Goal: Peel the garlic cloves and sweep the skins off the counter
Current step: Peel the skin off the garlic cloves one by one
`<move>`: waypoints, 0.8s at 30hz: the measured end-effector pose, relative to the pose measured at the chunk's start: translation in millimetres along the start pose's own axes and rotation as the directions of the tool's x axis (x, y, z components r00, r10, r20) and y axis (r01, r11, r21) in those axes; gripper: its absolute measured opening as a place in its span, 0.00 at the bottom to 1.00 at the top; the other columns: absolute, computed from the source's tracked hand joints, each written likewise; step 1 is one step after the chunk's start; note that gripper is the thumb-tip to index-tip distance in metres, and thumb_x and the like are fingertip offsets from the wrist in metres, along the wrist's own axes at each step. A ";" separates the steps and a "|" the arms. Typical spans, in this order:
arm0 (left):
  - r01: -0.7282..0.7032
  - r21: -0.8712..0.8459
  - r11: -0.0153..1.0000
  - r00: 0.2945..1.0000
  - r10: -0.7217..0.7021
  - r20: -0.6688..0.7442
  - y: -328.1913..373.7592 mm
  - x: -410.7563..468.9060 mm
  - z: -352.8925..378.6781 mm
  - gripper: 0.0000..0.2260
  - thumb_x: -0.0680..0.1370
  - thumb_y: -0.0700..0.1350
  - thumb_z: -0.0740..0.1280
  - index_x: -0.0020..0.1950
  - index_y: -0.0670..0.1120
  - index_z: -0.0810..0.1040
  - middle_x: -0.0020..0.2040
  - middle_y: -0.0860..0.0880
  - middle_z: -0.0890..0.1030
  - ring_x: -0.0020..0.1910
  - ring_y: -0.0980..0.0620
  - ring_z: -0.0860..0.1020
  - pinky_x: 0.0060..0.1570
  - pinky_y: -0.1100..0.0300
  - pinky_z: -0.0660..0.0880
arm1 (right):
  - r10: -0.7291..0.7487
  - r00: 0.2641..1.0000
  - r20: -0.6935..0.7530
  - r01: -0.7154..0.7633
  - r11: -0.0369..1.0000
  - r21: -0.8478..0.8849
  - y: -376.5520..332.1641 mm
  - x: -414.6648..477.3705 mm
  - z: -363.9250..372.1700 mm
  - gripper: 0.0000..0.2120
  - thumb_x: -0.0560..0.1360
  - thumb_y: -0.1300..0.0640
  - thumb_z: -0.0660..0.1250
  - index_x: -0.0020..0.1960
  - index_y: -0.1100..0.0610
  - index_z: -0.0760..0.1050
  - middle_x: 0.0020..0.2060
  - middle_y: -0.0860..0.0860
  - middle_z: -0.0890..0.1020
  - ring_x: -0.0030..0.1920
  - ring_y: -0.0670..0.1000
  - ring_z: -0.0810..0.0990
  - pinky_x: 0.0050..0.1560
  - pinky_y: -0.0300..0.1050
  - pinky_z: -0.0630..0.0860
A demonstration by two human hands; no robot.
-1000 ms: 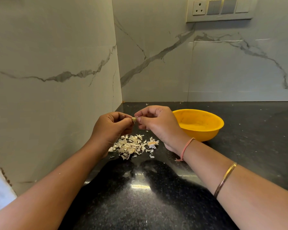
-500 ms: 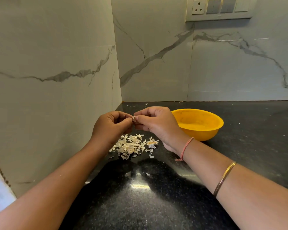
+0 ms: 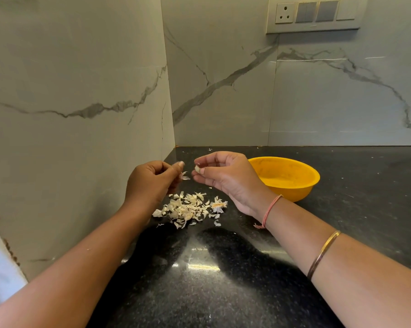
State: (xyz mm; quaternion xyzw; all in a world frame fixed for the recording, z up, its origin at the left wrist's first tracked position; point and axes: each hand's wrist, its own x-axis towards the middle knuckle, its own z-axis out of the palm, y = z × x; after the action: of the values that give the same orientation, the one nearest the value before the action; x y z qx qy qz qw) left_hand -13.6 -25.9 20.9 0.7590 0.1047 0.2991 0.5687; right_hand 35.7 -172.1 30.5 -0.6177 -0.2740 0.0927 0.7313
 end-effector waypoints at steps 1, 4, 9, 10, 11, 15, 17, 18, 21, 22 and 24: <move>-0.020 0.033 0.999 1.000 0.019 0.012 -0.1 -0.3 -0.2 0.08 0.73 0.46 0.71 0.37 0.44 0.80 0.34 0.46 0.81 0.33 0.51 0.78 0.43 0.54 0.78 | 0.002 1.000 -0.002 -0.002 1.000 0.010 -0.3 -0.1 -0.2 0.08 0.72 0.74 0.65 0.49 0.66 0.77 0.40 0.57 0.81 0.41 0.51 0.82 0.47 0.44 0.81; -0.065 0.084 0.994 0.996 0.059 0.073 0.6 -1.3 -0.4 0.05 0.74 0.40 0.71 0.41 0.50 0.79 0.39 0.49 0.81 0.36 0.53 0.78 0.40 0.57 0.77 | 0.011 1.000 -0.023 -0.011 1.000 0.028 -0.9 0.2 -0.3 0.07 0.73 0.72 0.66 0.49 0.65 0.77 0.40 0.56 0.81 0.39 0.50 0.82 0.44 0.43 0.82; -0.075 0.039 0.996 0.989 0.070 0.128 4.2 -5.1 1.4 0.06 0.75 0.40 0.68 0.42 0.51 0.81 0.40 0.50 0.81 0.37 0.55 0.77 0.40 0.60 0.77 | 0.002 0.998 -0.061 -0.002 1.000 0.004 0.8 2.1 -0.4 0.07 0.73 0.69 0.67 0.48 0.61 0.79 0.40 0.54 0.82 0.41 0.48 0.80 0.44 0.42 0.80; -0.075 0.029 0.997 0.989 0.070 0.134 4.8 -5.7 2.1 0.05 0.75 0.41 0.69 0.42 0.51 0.81 0.39 0.50 0.81 0.37 0.55 0.77 0.41 0.59 0.77 | -0.002 0.998 -0.061 0.003 1.000 0.011 1.0 2.3 -0.3 0.07 0.73 0.70 0.67 0.48 0.61 0.78 0.41 0.54 0.82 0.42 0.48 0.80 0.45 0.42 0.80; -0.075 0.019 0.997 0.988 0.072 0.139 5.3 -6.2 2.6 0.04 0.74 0.42 0.70 0.42 0.50 0.81 0.38 0.50 0.81 0.37 0.55 0.77 0.41 0.59 0.77 | -0.008 0.998 -0.057 0.009 1.000 0.016 1.1 2.2 0.0 0.07 0.73 0.70 0.67 0.48 0.61 0.78 0.41 0.55 0.82 0.43 0.49 0.81 0.45 0.42 0.80; -0.094 -0.001 0.996 0.986 0.093 0.141 6.4 -7.3 3.4 0.04 0.74 0.42 0.70 0.41 0.51 0.81 0.38 0.51 0.82 0.38 0.55 0.78 0.41 0.60 0.77 | -0.043 0.998 -0.041 0.043 0.999 0.002 1.9 0.3 3.0 0.07 0.73 0.71 0.67 0.48 0.63 0.78 0.41 0.56 0.81 0.41 0.48 0.81 0.43 0.39 0.81; -0.094 -0.011 0.995 0.987 0.095 0.133 6.5 -7.6 3.4 0.04 0.74 0.42 0.70 0.41 0.51 0.81 0.38 0.50 0.82 0.39 0.54 0.78 0.41 0.59 0.77 | -0.060 0.997 -0.040 0.059 0.998 -0.031 2.5 -0.9 4.2 0.06 0.73 0.71 0.67 0.49 0.65 0.78 0.41 0.57 0.81 0.41 0.47 0.81 0.42 0.38 0.81; -0.095 -0.011 0.995 0.987 0.096 0.132 6.6 -7.8 3.4 0.04 0.74 0.42 0.70 0.41 0.51 0.81 0.38 0.50 0.82 0.39 0.54 0.79 0.41 0.59 0.77 | -0.068 0.997 -0.040 0.066 0.997 -0.044 2.6 -1.3 4.6 0.06 0.72 0.71 0.67 0.49 0.66 0.78 0.41 0.57 0.81 0.40 0.47 0.82 0.42 0.38 0.81; -0.105 0.006 0.994 0.986 0.103 0.133 6.8 -7.8 4.3 0.04 0.74 0.42 0.70 0.41 0.51 0.81 0.39 0.48 0.83 0.41 0.50 0.79 0.43 0.54 0.78 | -0.086 0.996 -0.037 0.084 0.994 -0.067 2.9 -2.3 5.2 0.07 0.72 0.71 0.67 0.50 0.67 0.78 0.41 0.57 0.81 0.40 0.47 0.82 0.42 0.38 0.81; -0.112 0.015 0.994 0.985 0.109 0.131 6.7 -7.7 4.6 0.04 0.74 0.42 0.70 0.41 0.51 0.81 0.39 0.47 0.83 0.41 0.48 0.79 0.44 0.52 0.78 | -0.093 0.995 -0.036 0.090 0.993 -0.081 3.0 -2.6 5.3 0.07 0.72 0.71 0.67 0.50 0.67 0.78 0.41 0.57 0.81 0.40 0.47 0.81 0.41 0.38 0.81; -0.124 0.028 0.992 0.985 0.119 0.126 6.6 -7.8 4.9 0.05 0.74 0.41 0.70 0.40 0.52 0.81 0.39 0.45 0.83 0.40 0.47 0.79 0.46 0.50 0.78 | -0.104 0.994 -0.034 0.100 0.989 -0.111 3.0 -2.8 5.5 0.07 0.72 0.71 0.68 0.49 0.66 0.78 0.41 0.57 0.80 0.39 0.46 0.81 0.41 0.38 0.81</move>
State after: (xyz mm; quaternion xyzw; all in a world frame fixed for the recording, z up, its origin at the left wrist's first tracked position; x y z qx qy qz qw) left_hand -18.2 -35.9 23.5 0.7911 0.0279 0.2836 0.5413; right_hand 31.1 -168.0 27.3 -0.6435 -0.2952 0.0278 0.7057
